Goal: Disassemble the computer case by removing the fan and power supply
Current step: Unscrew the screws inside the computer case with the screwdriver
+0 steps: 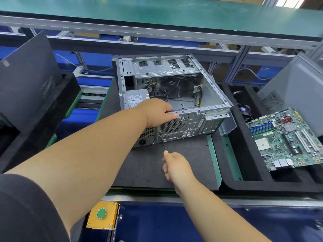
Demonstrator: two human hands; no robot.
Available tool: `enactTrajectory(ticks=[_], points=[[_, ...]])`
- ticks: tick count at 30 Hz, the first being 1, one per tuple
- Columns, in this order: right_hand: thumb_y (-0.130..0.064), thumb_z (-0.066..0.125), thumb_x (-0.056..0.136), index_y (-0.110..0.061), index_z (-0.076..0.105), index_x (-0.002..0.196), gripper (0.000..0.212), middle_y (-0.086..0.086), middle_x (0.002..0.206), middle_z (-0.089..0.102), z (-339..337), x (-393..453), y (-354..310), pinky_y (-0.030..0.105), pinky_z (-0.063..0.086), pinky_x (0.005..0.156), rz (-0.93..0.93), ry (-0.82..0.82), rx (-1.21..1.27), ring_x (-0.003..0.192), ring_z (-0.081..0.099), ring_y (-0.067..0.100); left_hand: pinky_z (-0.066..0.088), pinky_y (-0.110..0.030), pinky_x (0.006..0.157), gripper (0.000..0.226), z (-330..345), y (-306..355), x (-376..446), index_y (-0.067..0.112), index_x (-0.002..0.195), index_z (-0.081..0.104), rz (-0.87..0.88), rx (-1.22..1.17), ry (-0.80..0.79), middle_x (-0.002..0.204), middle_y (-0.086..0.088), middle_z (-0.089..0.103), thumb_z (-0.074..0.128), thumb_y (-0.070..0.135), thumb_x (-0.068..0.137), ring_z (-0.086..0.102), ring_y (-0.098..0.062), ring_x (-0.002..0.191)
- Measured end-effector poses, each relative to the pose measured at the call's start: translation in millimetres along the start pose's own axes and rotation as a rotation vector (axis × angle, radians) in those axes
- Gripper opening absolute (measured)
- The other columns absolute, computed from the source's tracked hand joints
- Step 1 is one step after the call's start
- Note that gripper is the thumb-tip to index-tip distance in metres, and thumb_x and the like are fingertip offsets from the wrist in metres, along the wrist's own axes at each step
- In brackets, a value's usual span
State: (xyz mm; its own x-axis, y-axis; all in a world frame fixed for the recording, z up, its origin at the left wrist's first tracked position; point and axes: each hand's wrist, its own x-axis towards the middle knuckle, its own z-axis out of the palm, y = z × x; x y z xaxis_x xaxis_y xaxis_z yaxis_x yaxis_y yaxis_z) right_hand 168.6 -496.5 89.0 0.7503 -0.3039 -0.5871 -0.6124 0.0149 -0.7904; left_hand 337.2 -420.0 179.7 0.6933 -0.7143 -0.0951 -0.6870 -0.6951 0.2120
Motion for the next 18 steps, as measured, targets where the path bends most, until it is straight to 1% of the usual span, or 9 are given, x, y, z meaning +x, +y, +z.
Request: enactTrajectory(ticks=[1,3,5,7,9,11,13,15,18], points=[[-0.034,0.045,0.103,-0.007,0.061,0.091,0.033,0.002,0.059,0.054,-1.9,-0.7,-1.4,0.024,0.034,0.043,0.106,-0.093,0.235,0.042,0.040,0.013,0.028,-0.029,0.054,0.041,0.0,-0.2,-0.2,0.021,0.086,0.055,0.001,0.001,-0.001,0.073,0.002,0.050,0.036,0.055,0.099,0.044,-0.009,0.065],[-0.031,0.052,0.100,0.000,0.066,0.092,0.035,0.007,0.064,0.059,-7.2,-3.1,-0.9,0.022,0.033,0.040,0.274,-0.280,0.636,0.042,0.040,0.011,0.028,-0.029,0.055,0.040,0.2,-0.2,-0.3,0.023,0.085,0.054,0.004,0.006,-0.005,0.073,0.002,0.050,0.035,0.056,0.099,0.044,-0.009,0.065],[-0.031,0.053,0.099,0.004,0.067,0.095,0.038,0.013,0.076,0.066,-10.4,-2.1,3.4,0.021,0.036,0.040,0.315,-0.355,0.811,0.045,0.042,0.010,0.029,-0.030,0.056,0.039,0.5,0.0,-0.2,0.024,0.085,0.052,0.005,0.013,-0.006,0.073,0.002,0.050,0.035,0.056,0.099,0.044,-0.009,0.065],[-0.032,0.051,0.100,0.001,0.066,0.095,0.037,0.014,0.083,0.068,-10.1,0.3,8.0,0.021,0.038,0.041,0.310,-0.369,0.847,0.046,0.043,0.010,0.028,-0.030,0.055,0.039,0.9,-0.2,0.0,0.024,0.084,0.052,0.006,0.011,-0.004,0.073,0.002,0.049,0.035,0.056,0.099,0.043,-0.009,0.065],[-0.036,0.049,0.101,-0.005,0.064,0.092,0.035,0.007,0.074,0.063,-8.1,0.9,11.4,0.021,0.035,0.040,0.293,-0.377,0.815,0.043,0.039,0.010,0.028,-0.030,0.055,0.039,1.2,-0.5,0.1,0.025,0.081,0.050,0.004,0.004,-0.003,0.072,0.002,0.049,0.035,0.056,0.099,0.043,-0.009,0.065],[-0.039,0.047,0.102,-0.008,0.060,0.088,0.036,0.002,0.063,0.051,-6.1,1.6,12.7,0.021,0.029,0.038,0.273,-0.386,0.782,0.040,0.031,0.009,0.028,-0.030,0.054,0.037,1.1,-1.0,0.1,0.027,0.078,0.048,0.004,-0.003,-0.001,0.072,0.003,0.048,0.036,0.056,0.099,0.043,-0.009,0.064],[-0.040,0.044,0.103,-0.010,0.058,0.085,0.038,0.000,0.057,0.043,-3.9,2.3,11.5,0.022,0.026,0.037,0.241,-0.334,0.694,0.039,0.027,0.010,0.028,-0.030,0.055,0.037,1.1,-1.2,0.2,0.028,0.077,0.047,0.008,0.002,-0.001,0.072,0.003,0.048,0.036,0.056,0.099,0.043,-0.008,0.064],[-0.039,0.042,0.105,-0.011,0.056,0.085,0.037,-0.001,0.053,0.041,-0.7,2.2,7.2,0.023,0.025,0.038,0.198,-0.237,0.515,0.039,0.027,0.010,0.029,-0.030,0.056,0.038,1.2,-1.2,0.7,0.026,0.080,0.049,0.011,0.005,0.000,0.072,0.003,0.049,0.035,0.056,0.099,0.043,-0.009,0.065],[-0.038,0.038,0.105,-0.014,0.055,0.084,0.036,-0.002,0.055,0.046,1.8,-0.2,1.6,0.026,0.032,0.046,0.042,-0.036,0.039,0.044,0.037,0.012,0.032,-0.031,0.060,0.041,1.5,-1.1,1.4,0.021,0.086,0.055,0.015,0.016,0.006,0.074,0.001,0.050,0.036,0.055,0.099,0.047,-0.016,0.069]])
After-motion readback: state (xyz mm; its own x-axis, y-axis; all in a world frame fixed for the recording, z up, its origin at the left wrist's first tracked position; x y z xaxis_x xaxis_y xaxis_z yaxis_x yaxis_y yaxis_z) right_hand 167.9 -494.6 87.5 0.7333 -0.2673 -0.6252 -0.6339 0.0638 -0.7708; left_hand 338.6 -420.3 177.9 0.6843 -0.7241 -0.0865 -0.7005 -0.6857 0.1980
